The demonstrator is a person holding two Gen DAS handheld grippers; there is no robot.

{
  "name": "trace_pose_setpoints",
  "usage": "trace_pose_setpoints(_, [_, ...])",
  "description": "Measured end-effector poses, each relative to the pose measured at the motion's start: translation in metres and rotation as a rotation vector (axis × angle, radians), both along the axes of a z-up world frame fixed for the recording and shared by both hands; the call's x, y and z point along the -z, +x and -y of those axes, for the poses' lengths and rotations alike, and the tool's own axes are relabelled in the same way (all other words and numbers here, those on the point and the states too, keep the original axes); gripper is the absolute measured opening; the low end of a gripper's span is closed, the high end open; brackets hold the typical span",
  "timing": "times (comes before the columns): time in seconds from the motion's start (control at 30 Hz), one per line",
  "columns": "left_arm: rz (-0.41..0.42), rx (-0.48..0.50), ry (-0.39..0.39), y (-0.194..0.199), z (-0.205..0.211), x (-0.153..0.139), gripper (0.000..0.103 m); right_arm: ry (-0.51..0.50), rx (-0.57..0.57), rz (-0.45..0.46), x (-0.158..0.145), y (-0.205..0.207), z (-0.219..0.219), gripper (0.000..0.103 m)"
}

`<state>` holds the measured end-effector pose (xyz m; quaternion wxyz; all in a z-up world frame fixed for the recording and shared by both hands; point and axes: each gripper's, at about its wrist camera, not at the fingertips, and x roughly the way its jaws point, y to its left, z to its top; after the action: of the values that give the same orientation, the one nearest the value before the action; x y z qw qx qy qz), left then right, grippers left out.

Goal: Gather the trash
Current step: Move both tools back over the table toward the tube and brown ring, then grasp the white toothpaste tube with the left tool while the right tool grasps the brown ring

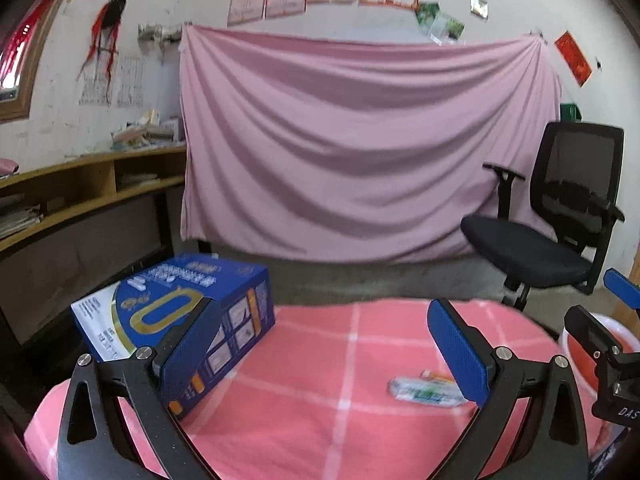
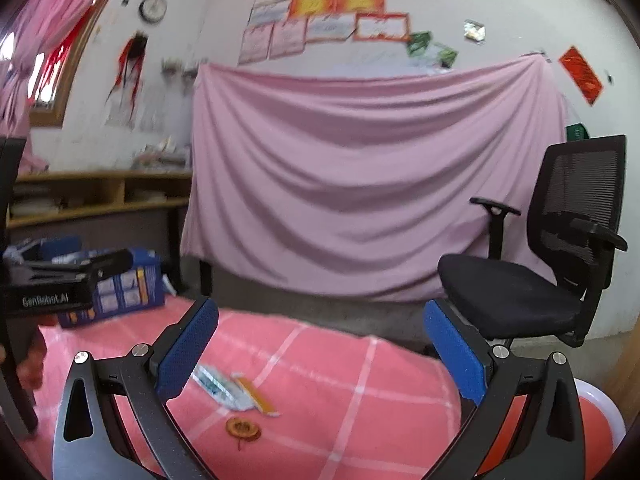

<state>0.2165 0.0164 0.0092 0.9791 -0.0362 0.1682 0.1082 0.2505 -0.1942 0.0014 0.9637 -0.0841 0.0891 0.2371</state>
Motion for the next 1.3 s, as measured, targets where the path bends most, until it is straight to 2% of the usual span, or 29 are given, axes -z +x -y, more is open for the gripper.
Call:
trace_pose_setpoints(0.23, [-0.216,0.04,0.025,0.025,-0.003,0.03,0.101,-0.097,-0.034,-0.256,0.022,0.03,-0.012,0.099])
trace_pose_setpoints(0.47, [-0.321,0.116,0.013,0.039,0.002,0.053,0.099,-0.128,-0.117,-0.483,0.044,0.048,-0.015,0.068])
trace_pose_setpoints(0.57, [-0.357,0.169,-0.011,0.044,0.005,0.059,0.087,-0.158,-0.157,-0.515,0.049,0.047,-0.021,0.054])
trace_pose_setpoints(0.73, [-0.421,0.249,-0.041,0.056,0.013,0.065,0.056,-0.209,-0.224,-0.549,0.054,0.04,-0.031,0.052])
trace_pose_setpoints(0.9, [-0.497,0.293,-0.11,0.076,0.012,0.069,0.032,-0.254,-0.248,-0.585,0.061,0.04,-0.038,0.049])
trace_pose_setpoints(0.97, [-0.515,0.3,-0.134,0.082,0.011,0.068,0.029,-0.268,-0.252,-0.621,0.067,0.045,-0.041,0.036])
trace_pose_setpoints(1.07, [-0.511,0.308,-0.164,0.088,0.01,0.064,0.028,-0.264,-0.26,-0.649,0.07,0.049,-0.041,0.028])
trace_pose_setpoints(1.2, [-0.537,0.346,-0.182,0.096,0.012,0.062,0.027,-0.229,-0.246,-0.672,0.07,0.055,-0.034,0.028])
trace_pose_setpoints(1.3, [-0.56,0.363,-0.154,0.1,0.016,0.062,0.027,-0.193,-0.213,-0.688,0.069,0.062,-0.025,0.028])
